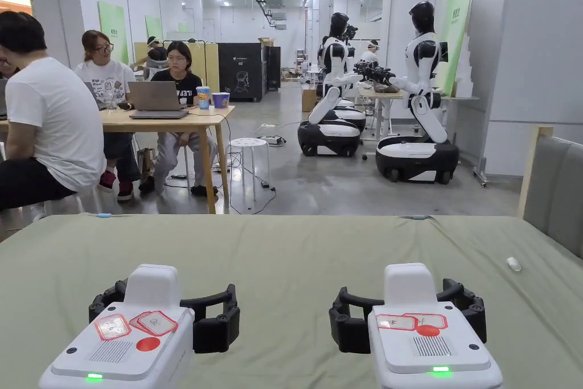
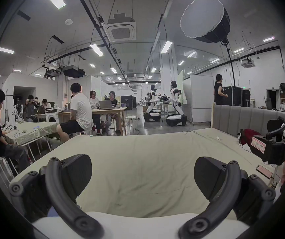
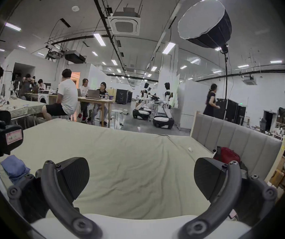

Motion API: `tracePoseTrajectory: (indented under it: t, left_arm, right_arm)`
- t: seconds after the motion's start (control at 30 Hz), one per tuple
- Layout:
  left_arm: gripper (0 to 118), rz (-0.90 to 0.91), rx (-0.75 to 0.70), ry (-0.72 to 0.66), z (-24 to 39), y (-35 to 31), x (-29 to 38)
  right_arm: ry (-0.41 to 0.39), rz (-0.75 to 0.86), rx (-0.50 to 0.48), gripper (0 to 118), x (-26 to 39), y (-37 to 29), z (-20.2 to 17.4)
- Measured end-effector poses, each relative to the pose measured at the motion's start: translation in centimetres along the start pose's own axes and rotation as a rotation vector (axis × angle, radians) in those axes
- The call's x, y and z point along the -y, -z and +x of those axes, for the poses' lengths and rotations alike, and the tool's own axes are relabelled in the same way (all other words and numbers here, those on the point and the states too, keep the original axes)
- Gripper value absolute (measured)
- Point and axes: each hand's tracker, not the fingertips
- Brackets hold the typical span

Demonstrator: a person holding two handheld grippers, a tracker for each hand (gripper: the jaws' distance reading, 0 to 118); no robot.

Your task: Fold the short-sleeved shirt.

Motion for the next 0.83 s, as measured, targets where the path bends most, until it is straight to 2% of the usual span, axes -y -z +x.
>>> tracePoseTrajectory:
  t: [0.23, 0.53, 0.63, 0.7, 0.83]
  left_arm:
    - [118, 0.000, 0.003, -0.001, 0.0, 0.1, -0.1]
    - [118, -0.002, 0.002, -0.005, 0.1, 0.3, 0.1]
    - [118, -0.004, 0.003, -0.003, 0.2, 0.3, 0.2]
    - [118, -0.005, 0.001, -0.006, 0.2, 0.4, 0.2]
    - [118, -0.004, 0.003, -0.008, 0.2, 0.4, 0.3]
  right_arm:
    - [-0.001, 0.000, -0.020, 118, 0.2, 0.0, 0.0]
    - [0.051, 0.014, -0.036, 118, 0.1, -0.1, 1.1]
    - [0.080, 0.011, -0.035, 118, -0.1, -0.3, 1.3]
    - [0.126, -0.008, -0.083, 118, -0.1, 0.3, 1.9]
    - [0.161, -0.034, -0.064, 118, 0.0, 0.5, 2.3]
